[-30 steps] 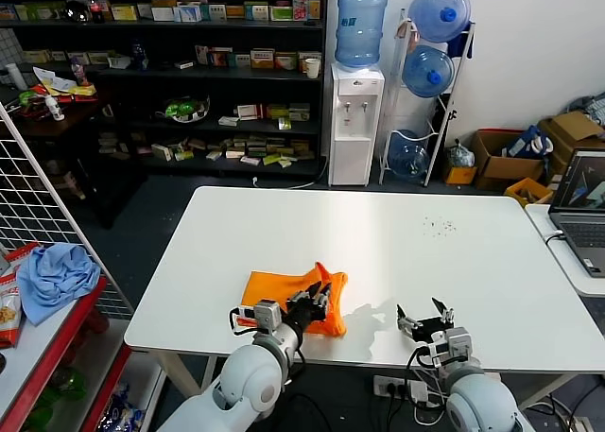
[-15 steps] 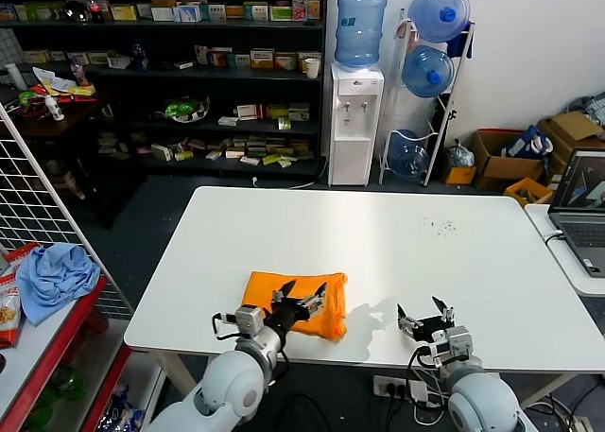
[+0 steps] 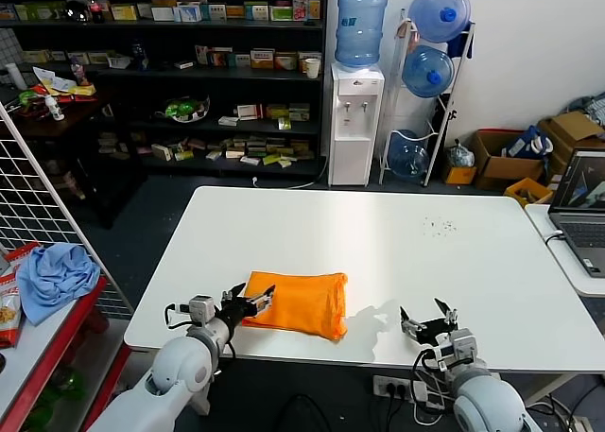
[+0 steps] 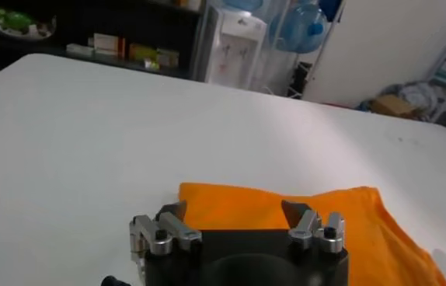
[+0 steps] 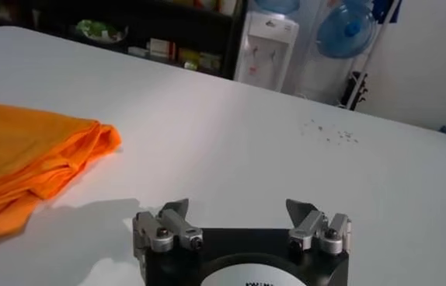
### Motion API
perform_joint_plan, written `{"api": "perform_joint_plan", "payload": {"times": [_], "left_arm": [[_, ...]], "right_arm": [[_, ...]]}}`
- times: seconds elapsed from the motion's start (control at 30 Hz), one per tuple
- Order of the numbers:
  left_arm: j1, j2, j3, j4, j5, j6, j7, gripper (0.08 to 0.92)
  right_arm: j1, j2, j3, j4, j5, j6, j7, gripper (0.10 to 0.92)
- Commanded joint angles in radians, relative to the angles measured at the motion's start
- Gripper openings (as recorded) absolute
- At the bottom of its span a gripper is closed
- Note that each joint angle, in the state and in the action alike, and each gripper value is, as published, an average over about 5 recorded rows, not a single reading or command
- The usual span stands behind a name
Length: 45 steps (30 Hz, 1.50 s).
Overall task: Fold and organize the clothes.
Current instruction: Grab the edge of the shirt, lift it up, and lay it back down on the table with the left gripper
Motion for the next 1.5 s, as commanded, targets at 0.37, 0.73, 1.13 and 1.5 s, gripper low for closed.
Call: {"api": "perform_joint_plan", "payload": {"times": [0.37, 0.73, 1.13, 1.5], "left_arm": [[-0.029, 0.0, -0.067, 0.118, -0.118, 0.112, 0.084, 0.823], [-0.036, -0.006, -0.055, 0.103, -0.112, 0.114, 0.101, 0.732], [-0.028, -0.014, -0.051, 0.083, -0.109, 0.105, 0.11, 0.386], [0.004, 0.025, -0.084, 0.05, -0.108, 0.067, 0.079, 0.134]], "right_arm": [[-0.009, 0.001, 0.007, 0.004, 0.0, -0.002, -0.001, 0.823], [-0.004, -0.003, 0.009, 0.009, 0.006, -0.006, 0.002, 0.823], [0.001, -0.01, 0.006, 0.01, 0.013, -0.006, 0.003, 0.823], [0.012, -0.018, -0.01, 0.018, 0.03, -0.011, 0.007, 0.823]]}}
